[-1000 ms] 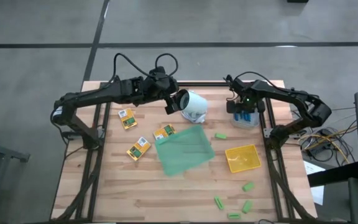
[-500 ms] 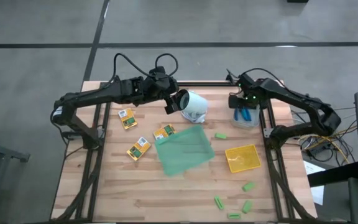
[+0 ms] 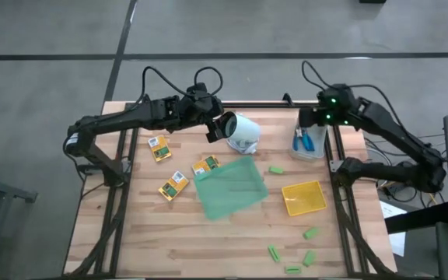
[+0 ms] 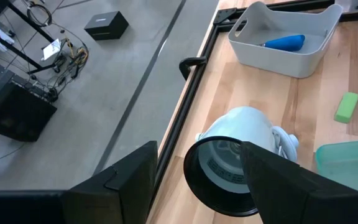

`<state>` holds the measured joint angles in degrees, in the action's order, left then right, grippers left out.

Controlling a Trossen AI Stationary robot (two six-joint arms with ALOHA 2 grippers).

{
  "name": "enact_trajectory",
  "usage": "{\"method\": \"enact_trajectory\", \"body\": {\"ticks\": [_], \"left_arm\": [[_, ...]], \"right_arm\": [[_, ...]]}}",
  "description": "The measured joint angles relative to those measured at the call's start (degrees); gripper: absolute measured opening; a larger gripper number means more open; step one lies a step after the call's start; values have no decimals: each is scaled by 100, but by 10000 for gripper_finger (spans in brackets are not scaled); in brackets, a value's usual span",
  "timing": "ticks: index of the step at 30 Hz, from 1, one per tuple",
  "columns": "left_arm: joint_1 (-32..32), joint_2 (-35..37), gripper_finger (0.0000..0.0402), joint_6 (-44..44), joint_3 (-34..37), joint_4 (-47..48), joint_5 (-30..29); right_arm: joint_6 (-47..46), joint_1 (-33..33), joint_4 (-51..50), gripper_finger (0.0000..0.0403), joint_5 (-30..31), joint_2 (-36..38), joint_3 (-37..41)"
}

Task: Pick & Place School Supplies
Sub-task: Put the green eraser into the yellow bin

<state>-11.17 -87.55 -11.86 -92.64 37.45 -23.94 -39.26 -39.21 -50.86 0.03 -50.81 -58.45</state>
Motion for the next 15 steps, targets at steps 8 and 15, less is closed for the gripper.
{"method": "enact_trajectory", "body": {"ticks": [8, 15], "left_arm": [[25, 27, 236, -24, 0, -15, -365], [241, 200, 236, -31, 11, 20, -376]], "right_arm": [[610, 881, 903, 86, 11, 340, 311], [1147, 1580, 1009, 89, 11, 87, 493]]}}
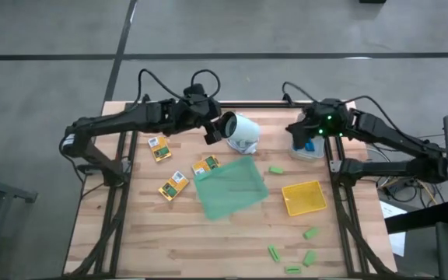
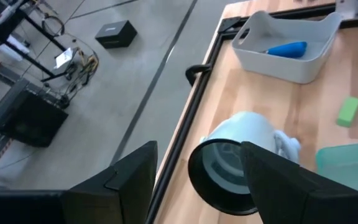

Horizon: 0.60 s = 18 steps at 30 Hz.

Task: Pick & Place School Supplies
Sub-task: Put the green eraser into the yellow bin

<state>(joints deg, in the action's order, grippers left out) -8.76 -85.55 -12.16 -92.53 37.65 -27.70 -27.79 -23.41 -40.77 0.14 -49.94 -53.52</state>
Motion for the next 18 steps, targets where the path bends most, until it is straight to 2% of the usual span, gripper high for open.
{"method": "enact_trajectory", "body": {"ticks": [11, 14, 18], "left_arm": [[354, 767, 236, 377, 94, 301, -6], [460, 1036, 236, 462, 382, 288, -9], [531, 1529, 236, 607, 1144, -109, -52]], "right_arm": [[1263, 572, 33, 71, -11, -194, 3], [1482, 593, 48, 68, -11, -192, 3], [1580, 593, 93, 71, -11, -192, -30]]}}
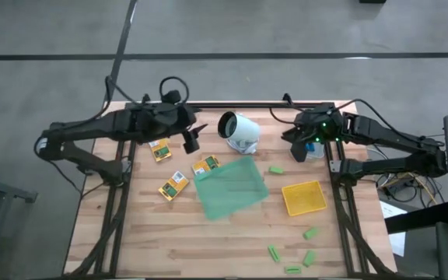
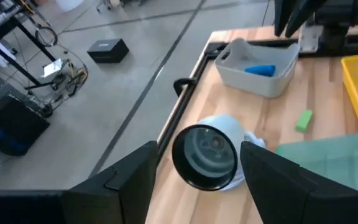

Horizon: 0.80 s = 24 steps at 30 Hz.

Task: Pick & Place School Supplies
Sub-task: Put the green eraser into the yellow bin

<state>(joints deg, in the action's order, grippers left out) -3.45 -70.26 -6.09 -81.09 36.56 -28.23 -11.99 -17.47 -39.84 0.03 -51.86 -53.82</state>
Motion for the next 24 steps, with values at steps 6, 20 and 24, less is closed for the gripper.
{"method": "enact_trajectory", "body": {"ticks": [6, 20, 24], "left_arm": [[26, 999, 236, -680, 1129, -1082, 29], [20, 2145, 236, -2084, 2593, -2167, 48], [20, 2150, 236, -2129, 2597, -2156, 48]], "right_arm": [[20, 0, -6, 77, 0, 0, -83], [20, -4, 18, 64, -1, -39, -92], [-13, -4, 12, 68, 0, -42, -92]]}}
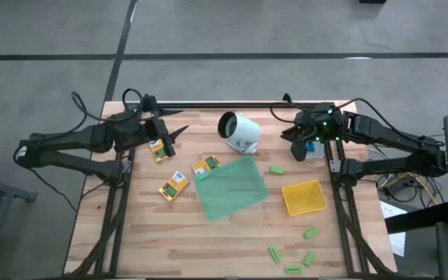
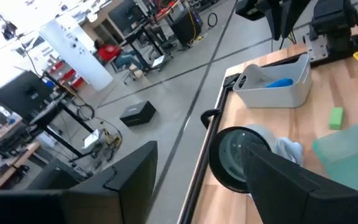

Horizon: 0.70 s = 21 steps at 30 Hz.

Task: Pick & Place School Supplies
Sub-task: Put the green eraser into the yellow bin

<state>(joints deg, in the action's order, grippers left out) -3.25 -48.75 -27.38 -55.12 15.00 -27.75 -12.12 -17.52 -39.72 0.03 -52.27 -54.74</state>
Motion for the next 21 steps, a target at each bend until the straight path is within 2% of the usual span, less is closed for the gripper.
{"method": "enact_trajectory", "body": {"ticks": [8, 21], "left_arm": [[0, -8, 236, 923, 7, -1, 2], [0, -72, 236, 956, 7, -87, 2]], "right_arm": [[-70, 0, 2, 73, 0, -2, 2], [-72, 0, -3, 66, 0, 0, 6]]}}
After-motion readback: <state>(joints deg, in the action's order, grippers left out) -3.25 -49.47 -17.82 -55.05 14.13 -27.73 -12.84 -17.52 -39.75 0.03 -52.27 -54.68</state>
